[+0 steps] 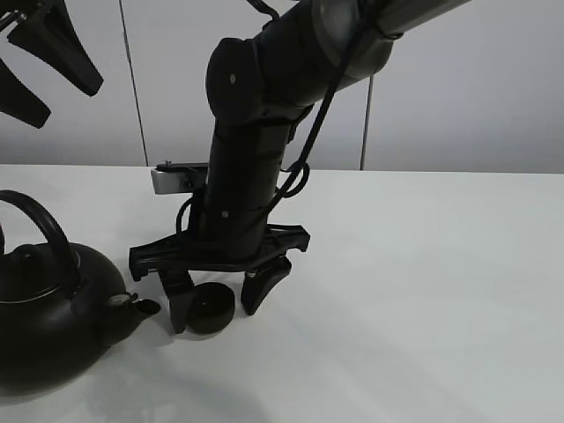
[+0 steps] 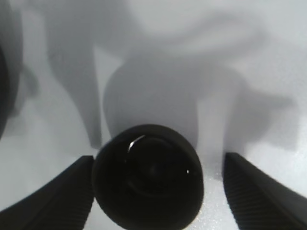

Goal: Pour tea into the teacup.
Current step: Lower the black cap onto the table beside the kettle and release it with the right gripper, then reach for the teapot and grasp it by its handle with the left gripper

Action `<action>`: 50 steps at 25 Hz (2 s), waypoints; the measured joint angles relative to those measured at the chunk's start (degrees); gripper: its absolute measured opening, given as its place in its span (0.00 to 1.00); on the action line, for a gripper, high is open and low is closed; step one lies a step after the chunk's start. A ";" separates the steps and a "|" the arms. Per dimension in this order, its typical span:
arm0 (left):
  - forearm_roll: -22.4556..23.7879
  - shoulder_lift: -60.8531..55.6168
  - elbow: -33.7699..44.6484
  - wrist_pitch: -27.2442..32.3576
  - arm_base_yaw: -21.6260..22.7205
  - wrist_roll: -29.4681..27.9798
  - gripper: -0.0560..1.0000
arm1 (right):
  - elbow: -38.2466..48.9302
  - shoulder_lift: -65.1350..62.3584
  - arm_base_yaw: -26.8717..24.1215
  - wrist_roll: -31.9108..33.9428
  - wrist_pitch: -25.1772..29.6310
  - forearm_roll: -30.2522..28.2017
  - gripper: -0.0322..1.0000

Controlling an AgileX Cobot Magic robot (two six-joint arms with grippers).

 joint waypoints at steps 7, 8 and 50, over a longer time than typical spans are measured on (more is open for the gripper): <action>0.00 0.00 0.00 0.00 0.00 0.00 0.53 | 0.00 -0.97 -0.71 1.41 0.07 0.12 0.57; 0.00 0.00 0.00 0.00 0.00 0.00 0.53 | 0.00 -1.75 -1.22 1.54 -0.06 0.12 0.57; 0.00 0.00 0.00 0.00 0.00 0.00 0.53 | 0.90 -72.74 -41.51 -0.01 21.17 -25.20 0.56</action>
